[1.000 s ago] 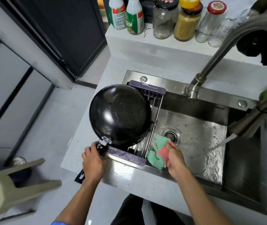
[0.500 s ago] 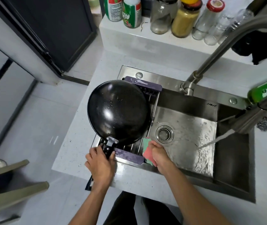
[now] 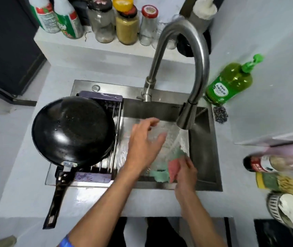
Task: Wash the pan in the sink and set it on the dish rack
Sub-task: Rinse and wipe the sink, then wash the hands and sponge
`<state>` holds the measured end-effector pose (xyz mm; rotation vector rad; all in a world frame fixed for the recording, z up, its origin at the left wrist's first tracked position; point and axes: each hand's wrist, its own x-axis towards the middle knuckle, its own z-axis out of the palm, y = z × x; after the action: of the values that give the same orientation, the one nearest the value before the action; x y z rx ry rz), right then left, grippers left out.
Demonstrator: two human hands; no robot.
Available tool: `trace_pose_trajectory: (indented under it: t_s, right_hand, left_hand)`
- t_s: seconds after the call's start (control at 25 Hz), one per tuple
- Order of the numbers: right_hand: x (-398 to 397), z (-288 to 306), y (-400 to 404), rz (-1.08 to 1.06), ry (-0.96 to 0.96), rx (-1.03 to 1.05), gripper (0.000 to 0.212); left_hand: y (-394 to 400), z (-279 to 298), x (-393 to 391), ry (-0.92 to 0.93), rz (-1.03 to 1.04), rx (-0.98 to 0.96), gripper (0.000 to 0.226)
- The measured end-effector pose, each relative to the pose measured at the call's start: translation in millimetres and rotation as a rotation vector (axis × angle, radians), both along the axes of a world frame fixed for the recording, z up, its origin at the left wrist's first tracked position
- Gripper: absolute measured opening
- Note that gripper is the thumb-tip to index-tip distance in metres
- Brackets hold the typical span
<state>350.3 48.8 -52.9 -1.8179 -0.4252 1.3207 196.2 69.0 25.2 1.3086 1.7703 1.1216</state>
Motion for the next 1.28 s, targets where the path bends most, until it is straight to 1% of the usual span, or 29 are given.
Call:
trace_pose_trajectory:
  t_s: [0.04,0.12,0.16,0.24,0.36,0.4,0.44,0.48,0.56,0.6,0.64,0.68,0.72,0.76,0.8,0.84,0.88,0.92,0.96,1.0,1.04,1.08,1.12,1.16,1.2,1.28]
  right_hand:
    - [21,-2,5,-0.03,0.022,-0.007,0.021]
    - [53,-6,18,-0.041,0.037,-0.021,0.026]
    - [66,-6,25,-0.036,0.034,-0.03,0.025]
    - [84,-8,40,-0.003,0.055,-0.006,0.027]
    - [96,-4,66,0.07,0.171,-0.009,0.049]
    - [95,-1,76,0.096,0.222,-0.03,0.054]
    - [92,1,87,0.119,0.262,-0.04,0.054]
    - [87,3,97,0.15,0.28,-0.045,0.05]
    - [73,13,114,0.212,0.294,-0.033,0.028]
    - [64,18,123,0.238,0.317,-0.027,0.022]
    - [58,19,130,0.246,0.356,-0.023,0.023]
    - [53,20,137,0.248,0.387,-0.041,0.026]
    - [49,22,145,0.266,0.418,-0.047,0.026]
    - [43,24,155,0.26,0.464,-0.04,0.024]
    - [37,24,167,0.259,0.514,-0.023,0.026]
    - [29,22,181,0.268,0.555,0.005,0.034]
    - [19,19,197,0.311,0.556,0.037,0.044]
    - [4,20,214,0.377,0.533,0.079,0.055]
    - [-11,21,231,0.454,0.461,0.117,0.064]
    - [-28,18,251,0.529,0.399,0.14,0.068]
    - [-44,14,269,0.616,0.342,0.136,0.066]
    - [-58,5,286,0.718,0.281,0.15,0.058]
    - [-69,-9,301,0.838,0.159,0.177,0.046]
    - [-72,-24,311,0.978,-0.004,0.24,0.037]
    - [-70,-39,317,1.112,-0.192,0.315,0.037]
    - [-61,-66,318,1.389,-0.533,0.467,0.052]
  left_hand:
    - [21,11,16,-0.036,-0.039,-0.017,0.046]
    - [54,20,40,-0.044,-0.069,-0.033,0.059]
    - [66,21,52,-0.064,-0.065,-0.03,0.06]
    - [82,18,71,-0.155,-0.01,0.0,0.046]
    - [75,9,72,-0.164,0.143,0.018,0.028]
    - [66,6,63,-0.142,0.192,0.02,0.025]
    - [58,7,52,-0.104,0.229,0.028,0.023]
    - [50,8,39,-0.053,0.265,0.044,0.021]
    - [38,15,14,0.098,0.341,0.07,0.02]
    - [37,20,3,0.198,0.409,0.067,0.022]
    - [35,20,-3,0.255,0.508,0.047,0.025]
    - [34,19,-5,0.245,0.644,0.034,0.031]
    - [31,17,0,0.172,0.809,0.041,0.036]
    - [28,13,10,0.051,0.942,0.062,0.035]
    - [25,6,26,-0.066,0.992,0.067,0.031]
    - [24,-5,46,-0.146,0.945,0.041,0.026]
    - [25,-18,65,-0.165,0.844,-0.012,0.024]
    - [29,-32,83,-0.168,0.736,-0.059,0.025]
    - [36,-46,95,-0.166,0.66,-0.097,0.029]
    - [47,-60,101,-0.168,0.608,-0.128,0.032]
    - [59,-71,102,-0.161,0.571,-0.164,0.034]
    - [72,-82,100,-0.141,0.539,-0.193,0.034]
    - [86,-92,95,-0.114,0.514,-0.21,0.032]
    - [97,-102,90,-0.084,0.49,-0.216,0.03]
    - [106,-109,84,-0.06,0.468,-0.221,0.029]
    - [118,-116,72,-0.004,0.426,-0.211,0.028]
